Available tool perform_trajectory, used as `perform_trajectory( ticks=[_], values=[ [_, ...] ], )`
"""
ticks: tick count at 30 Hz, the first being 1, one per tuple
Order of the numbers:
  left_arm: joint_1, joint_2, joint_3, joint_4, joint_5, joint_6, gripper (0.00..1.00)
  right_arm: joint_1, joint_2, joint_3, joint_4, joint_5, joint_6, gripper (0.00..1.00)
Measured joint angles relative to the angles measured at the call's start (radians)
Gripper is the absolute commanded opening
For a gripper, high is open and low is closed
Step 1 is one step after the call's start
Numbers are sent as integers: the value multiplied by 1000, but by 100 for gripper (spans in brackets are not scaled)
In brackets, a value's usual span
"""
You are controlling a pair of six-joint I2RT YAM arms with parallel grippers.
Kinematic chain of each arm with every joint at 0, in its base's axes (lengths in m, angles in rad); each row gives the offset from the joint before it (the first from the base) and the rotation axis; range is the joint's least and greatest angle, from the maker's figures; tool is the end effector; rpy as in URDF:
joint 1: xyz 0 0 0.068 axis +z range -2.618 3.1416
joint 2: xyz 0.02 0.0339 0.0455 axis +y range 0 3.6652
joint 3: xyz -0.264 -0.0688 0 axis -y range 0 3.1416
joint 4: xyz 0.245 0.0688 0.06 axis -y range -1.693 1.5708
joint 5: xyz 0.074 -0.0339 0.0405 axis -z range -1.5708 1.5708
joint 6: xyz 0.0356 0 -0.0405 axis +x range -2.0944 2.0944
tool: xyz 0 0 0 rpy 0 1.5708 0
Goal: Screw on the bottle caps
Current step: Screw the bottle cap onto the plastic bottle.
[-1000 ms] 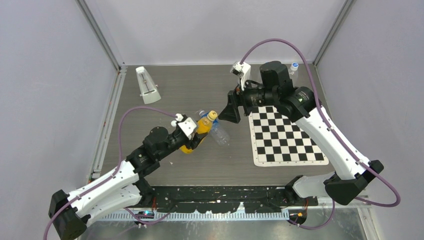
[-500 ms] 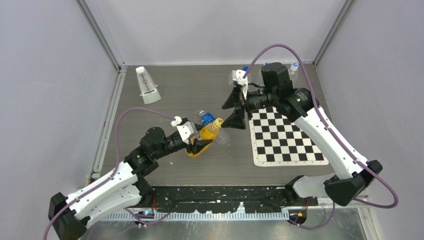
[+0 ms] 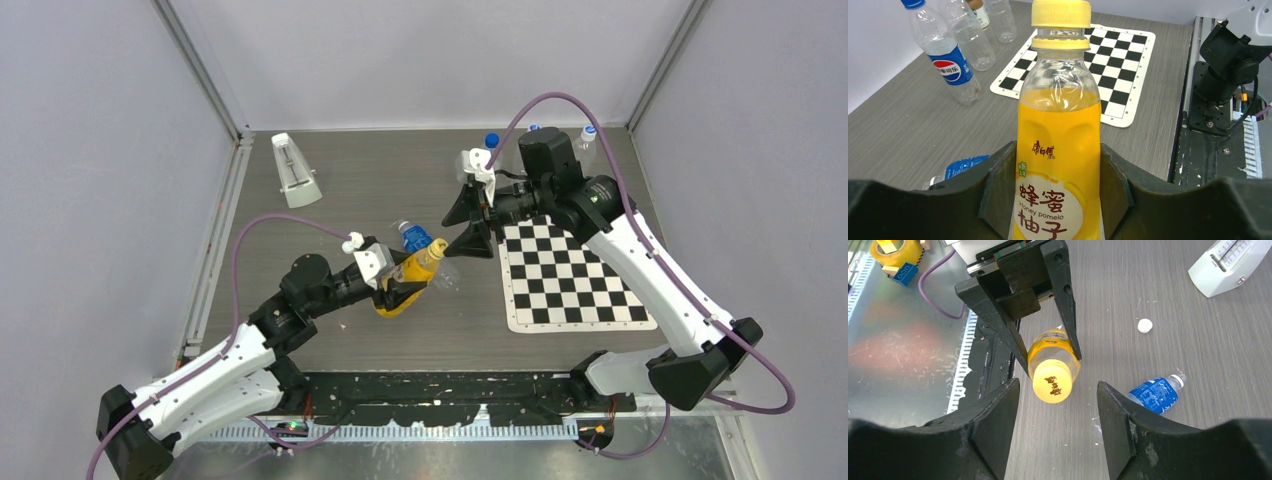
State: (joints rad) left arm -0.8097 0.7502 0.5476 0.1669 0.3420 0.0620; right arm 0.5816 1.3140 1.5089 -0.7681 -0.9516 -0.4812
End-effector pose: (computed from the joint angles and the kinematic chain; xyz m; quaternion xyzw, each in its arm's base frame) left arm 0.1199 -0.1432 0.2991 0.4065 0.5929 -0.3639 0.5923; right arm 0.2023 0.1677 0.4238 -0.5845 0.5619 0.4231 0.4045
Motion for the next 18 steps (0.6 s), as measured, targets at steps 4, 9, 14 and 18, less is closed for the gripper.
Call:
perform_trajectory(
  ticks=[4,9,14,18],
  values=[
    [0,0,0,-1,1,-2,0,5,16,0,-23,-8,-16,62],
    [0,5,0,-2,7,-2,0,11,34,0,-39,-14,-27,56],
    [0,7,0,-3,11,-2,0,15,37,0,-48,-18,-36,50],
    [0,7,0,-3,13,-2,0,17,42,0,-51,-19,-37,47]
  ],
)
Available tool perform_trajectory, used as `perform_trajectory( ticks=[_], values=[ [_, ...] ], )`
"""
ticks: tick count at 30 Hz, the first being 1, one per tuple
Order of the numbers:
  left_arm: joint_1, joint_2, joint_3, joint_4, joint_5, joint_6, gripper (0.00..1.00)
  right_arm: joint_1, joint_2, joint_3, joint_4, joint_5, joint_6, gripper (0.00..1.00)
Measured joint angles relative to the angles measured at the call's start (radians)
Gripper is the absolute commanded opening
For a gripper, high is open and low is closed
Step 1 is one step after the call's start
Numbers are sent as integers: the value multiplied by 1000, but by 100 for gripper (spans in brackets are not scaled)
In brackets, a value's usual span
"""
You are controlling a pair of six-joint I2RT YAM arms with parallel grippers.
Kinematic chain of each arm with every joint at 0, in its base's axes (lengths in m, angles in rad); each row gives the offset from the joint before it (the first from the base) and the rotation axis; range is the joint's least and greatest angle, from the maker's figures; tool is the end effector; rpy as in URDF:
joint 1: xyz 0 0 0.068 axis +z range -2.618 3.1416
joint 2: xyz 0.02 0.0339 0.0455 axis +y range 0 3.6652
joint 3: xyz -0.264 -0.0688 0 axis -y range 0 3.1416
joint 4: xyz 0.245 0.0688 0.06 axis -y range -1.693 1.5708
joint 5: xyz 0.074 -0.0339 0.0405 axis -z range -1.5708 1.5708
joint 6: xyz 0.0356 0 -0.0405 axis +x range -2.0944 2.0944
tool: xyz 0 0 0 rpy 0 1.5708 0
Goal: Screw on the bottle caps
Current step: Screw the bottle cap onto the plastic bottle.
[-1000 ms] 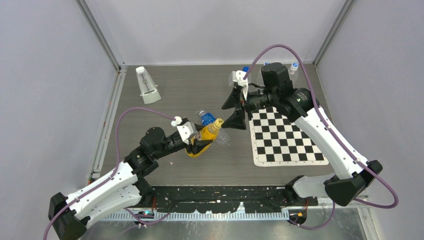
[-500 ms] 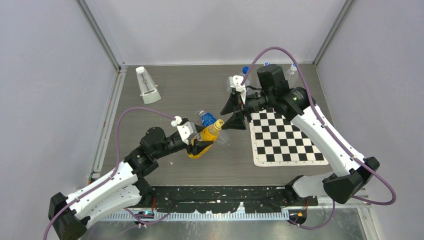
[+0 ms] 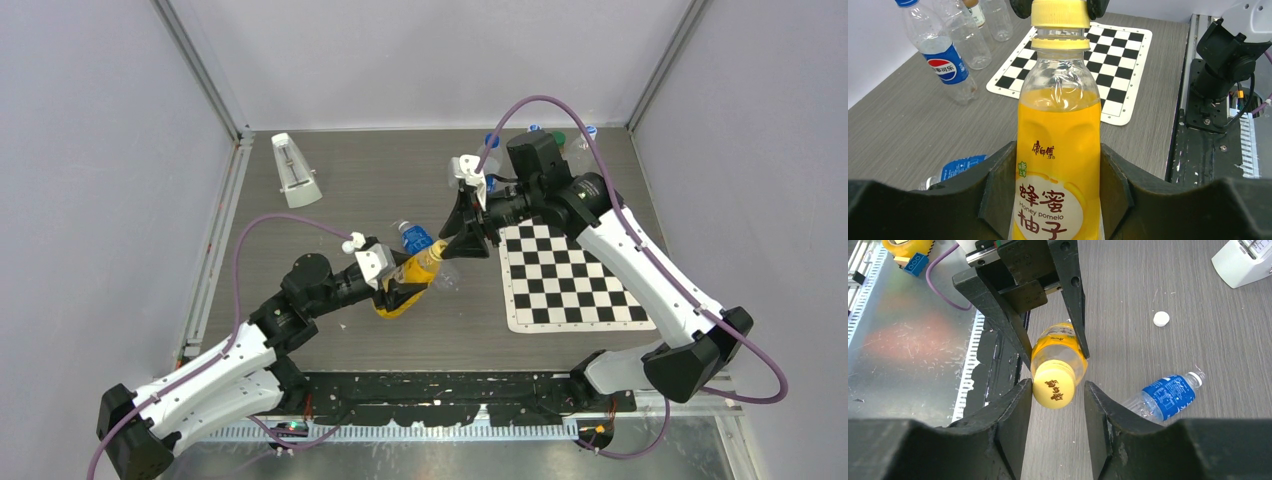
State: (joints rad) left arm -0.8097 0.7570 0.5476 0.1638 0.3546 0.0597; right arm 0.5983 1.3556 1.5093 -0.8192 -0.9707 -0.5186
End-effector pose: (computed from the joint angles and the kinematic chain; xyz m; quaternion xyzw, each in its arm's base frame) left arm 0.1204 -0.1443 0.2977 0.4102 0.5942 -0.3677 0.5860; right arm 0.2070 0.1767 0.4101 -0.5945 0.5665 0.4346 0.3698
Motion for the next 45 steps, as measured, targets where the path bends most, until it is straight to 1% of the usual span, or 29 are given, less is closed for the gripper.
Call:
perform_trajectory(
  ticks=[5,8,11,14,17,21,23,28,32,36,37,39,40,41,42,43,44,45],
  values=[
    [0,0,0,-2,2,0,0,3,6,0,-3,-1,1,39],
    [0,0,0,-6,2,0,0,7,8,0,-4,0,2,29],
    [0,0,0,-8,0,1,0,8,9,0,-4,6,11,24],
    [0,0,0,-11,-14,6,0,10,9,0,3,19,42,19],
    [0,-5,0,-14,-45,20,0,14,10,-11,40,52,112,13],
    [0,-18,-11,-30,-107,55,0,23,10,-64,152,120,292,2],
    [0,-24,-21,-47,-144,76,0,31,10,-98,207,165,402,1],
    [0,-32,-40,-72,-211,126,0,76,10,-145,273,345,692,1],
    [4,-36,-46,-91,-261,161,0,150,8,-159,301,574,968,1],
    [7,-36,-54,-111,-298,190,0,192,-1,-210,334,735,1236,1],
    [7,-36,-57,-117,-304,195,0,203,-1,-218,334,772,1288,3],
    [7,-36,-64,-122,-312,209,0,227,-1,-225,327,838,1369,12],
    [7,-36,-64,-124,-315,213,0,236,-1,-225,321,866,1400,23],
    [7,-36,-64,-124,-318,216,0,241,-1,-225,320,884,1422,31],
    [7,-36,-64,-123,-322,219,0,246,-2,-225,320,901,1442,46],
    [7,-36,-64,-122,-325,222,0,249,-3,-225,320,912,1454,53],
    [7,-36,-64,-119,-327,228,0,252,-5,-225,320,923,1461,65],
    [7,-36,-64,-110,-326,231,0,254,-7,-225,320,933,1460,69]
  ],
)
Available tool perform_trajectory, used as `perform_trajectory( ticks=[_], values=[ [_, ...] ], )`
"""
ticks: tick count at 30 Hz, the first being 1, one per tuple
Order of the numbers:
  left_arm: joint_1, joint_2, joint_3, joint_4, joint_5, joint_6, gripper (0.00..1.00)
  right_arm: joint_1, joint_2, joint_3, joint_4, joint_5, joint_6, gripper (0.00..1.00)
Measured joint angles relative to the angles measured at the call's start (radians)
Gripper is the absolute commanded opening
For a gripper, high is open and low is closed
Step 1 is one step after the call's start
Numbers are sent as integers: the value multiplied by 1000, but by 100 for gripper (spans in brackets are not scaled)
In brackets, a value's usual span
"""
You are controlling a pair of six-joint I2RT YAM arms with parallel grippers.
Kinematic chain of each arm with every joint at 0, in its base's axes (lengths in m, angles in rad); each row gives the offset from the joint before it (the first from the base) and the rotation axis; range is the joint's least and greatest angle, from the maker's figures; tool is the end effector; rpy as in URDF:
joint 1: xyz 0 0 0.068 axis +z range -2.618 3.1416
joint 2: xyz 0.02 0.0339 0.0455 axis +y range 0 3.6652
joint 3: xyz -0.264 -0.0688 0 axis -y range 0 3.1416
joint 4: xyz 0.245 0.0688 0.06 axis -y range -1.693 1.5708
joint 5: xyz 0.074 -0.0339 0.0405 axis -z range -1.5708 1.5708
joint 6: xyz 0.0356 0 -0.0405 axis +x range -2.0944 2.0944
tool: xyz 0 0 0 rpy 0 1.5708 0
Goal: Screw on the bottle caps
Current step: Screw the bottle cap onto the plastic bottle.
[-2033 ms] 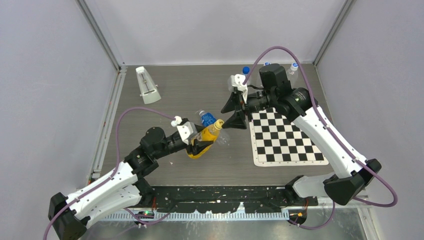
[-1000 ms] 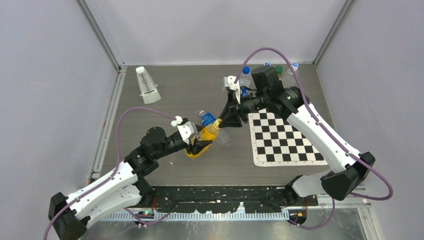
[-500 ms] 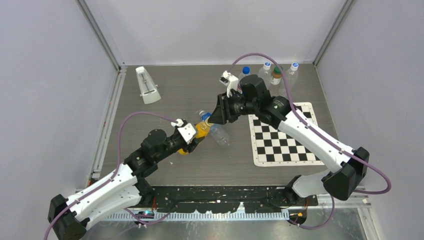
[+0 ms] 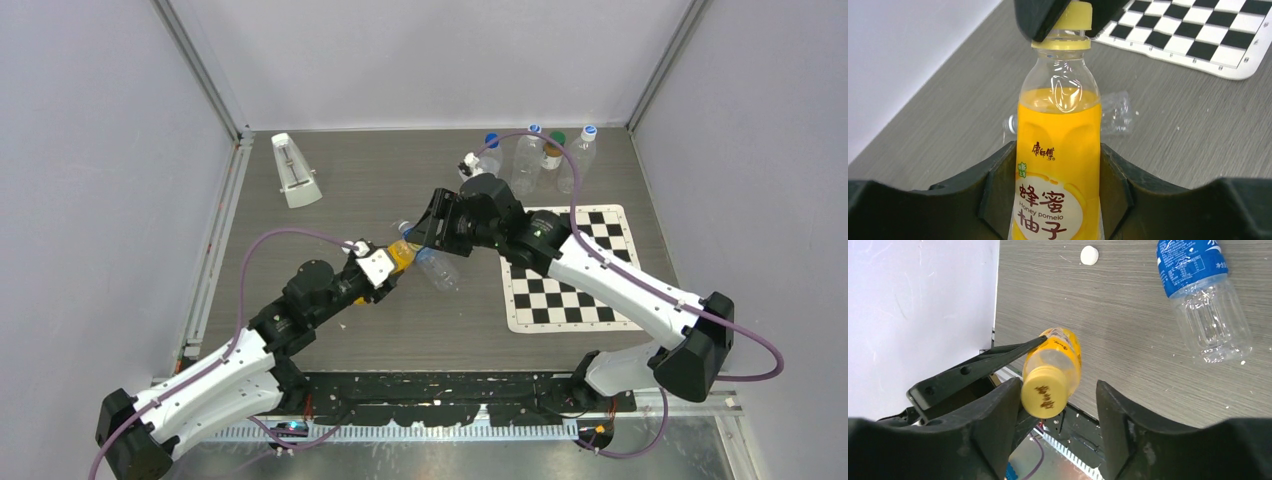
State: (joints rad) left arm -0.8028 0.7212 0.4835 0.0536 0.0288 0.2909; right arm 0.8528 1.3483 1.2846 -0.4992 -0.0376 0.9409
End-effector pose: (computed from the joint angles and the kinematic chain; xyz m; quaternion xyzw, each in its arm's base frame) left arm 0.1255 -0.1314 0.2684 0.4078 0.6521 -0.1725 0.6154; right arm 0.1982 0.2289 0.3568 0.0295 0.8751 0.3875 0.2884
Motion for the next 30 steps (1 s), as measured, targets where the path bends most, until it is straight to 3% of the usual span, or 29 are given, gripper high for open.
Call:
perform_trajectory(
  ticks=[1,6,7,11,18,24,30],
  values=[
    [0,-2,0,19,2,3,0,3,-2,0,-3,8,-9,75],
    [-2,-8,5,60,3,5,0,9,-37,6,-10,10,-182,84],
    [-2,-8,6,61,9,5,0,9,-102,14,-11,6,-349,87],
    [-2,-5,18,42,31,1,0,9,-177,8,-11,-24,-559,87],
    [-2,11,61,10,167,0,0,9,-389,-42,-39,-187,-1166,89],
    [-2,34,80,-41,312,5,0,9,-385,-67,-137,-317,-1490,81],
    [-2,48,90,-89,422,11,0,9,-302,-29,-274,-393,-1643,71]
  ],
)
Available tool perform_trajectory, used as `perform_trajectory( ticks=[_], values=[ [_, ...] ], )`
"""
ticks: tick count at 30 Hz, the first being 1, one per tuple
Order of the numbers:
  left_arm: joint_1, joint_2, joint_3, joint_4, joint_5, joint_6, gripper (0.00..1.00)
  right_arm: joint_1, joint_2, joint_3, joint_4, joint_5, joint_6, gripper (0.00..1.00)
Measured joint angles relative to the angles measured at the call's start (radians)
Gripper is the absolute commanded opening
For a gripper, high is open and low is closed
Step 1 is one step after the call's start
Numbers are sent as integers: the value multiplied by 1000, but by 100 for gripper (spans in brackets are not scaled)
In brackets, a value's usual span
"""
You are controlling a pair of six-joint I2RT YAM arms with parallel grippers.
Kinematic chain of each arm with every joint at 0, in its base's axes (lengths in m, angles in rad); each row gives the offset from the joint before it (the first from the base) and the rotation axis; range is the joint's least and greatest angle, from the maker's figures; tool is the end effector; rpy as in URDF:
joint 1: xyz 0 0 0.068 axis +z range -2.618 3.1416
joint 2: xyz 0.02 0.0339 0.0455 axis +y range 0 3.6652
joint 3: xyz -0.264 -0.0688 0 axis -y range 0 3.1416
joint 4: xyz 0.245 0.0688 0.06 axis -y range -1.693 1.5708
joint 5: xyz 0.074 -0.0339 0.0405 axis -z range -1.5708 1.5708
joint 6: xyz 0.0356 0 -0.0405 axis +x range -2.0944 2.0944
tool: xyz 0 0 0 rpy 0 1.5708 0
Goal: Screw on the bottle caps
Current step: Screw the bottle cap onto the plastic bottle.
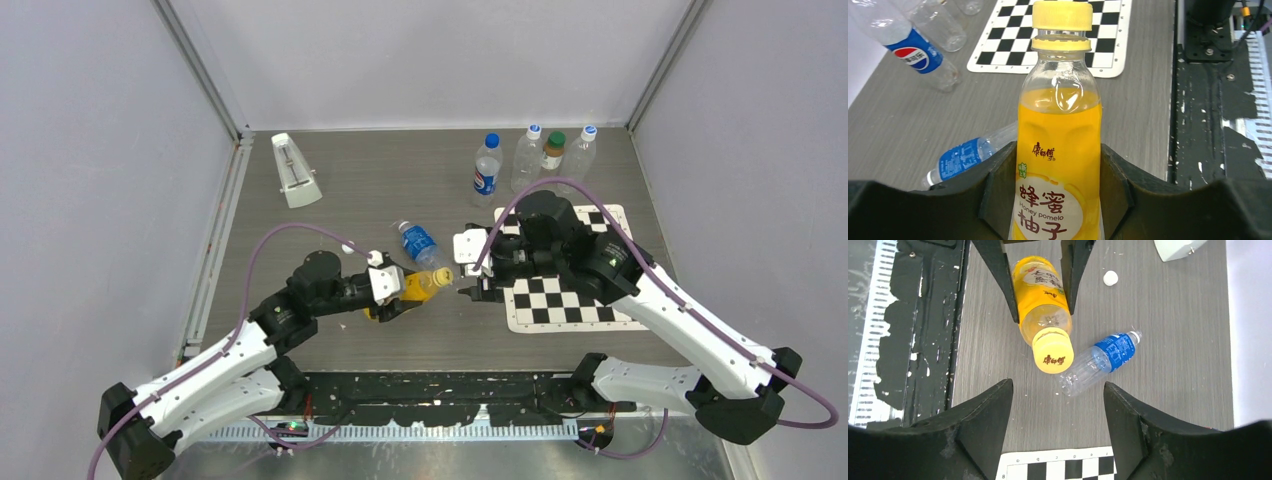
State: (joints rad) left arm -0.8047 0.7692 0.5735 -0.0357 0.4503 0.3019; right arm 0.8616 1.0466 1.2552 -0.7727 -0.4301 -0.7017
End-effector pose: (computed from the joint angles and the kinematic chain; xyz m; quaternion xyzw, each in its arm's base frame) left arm 0.1175 -0.1444 0.2840 0.5195 0.5774 -0.3200 0.5425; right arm 0.1222 0.1652 0.3946 -0.6759 0.5349 0.2240 0.4548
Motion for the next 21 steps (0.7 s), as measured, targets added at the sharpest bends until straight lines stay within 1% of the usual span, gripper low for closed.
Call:
perform_trajectory(
  ticks=[3,6,13,19,21],
  values=[
    [0,7,3,-18,31,3,0,-1,14,18,-32,-27,-40,66],
    [0,14,8,-31,52,5,0,-1,14,22,-39,-51,-58,63],
    [0,20,14,-38,79,13,0,2,19,26,-43,-88,-63,60],
    [0,20,14,-37,95,13,0,27,54,26,-43,-92,-63,59],
    [0,20,14,-37,99,13,0,31,63,26,-43,-92,-63,57]
  ],
)
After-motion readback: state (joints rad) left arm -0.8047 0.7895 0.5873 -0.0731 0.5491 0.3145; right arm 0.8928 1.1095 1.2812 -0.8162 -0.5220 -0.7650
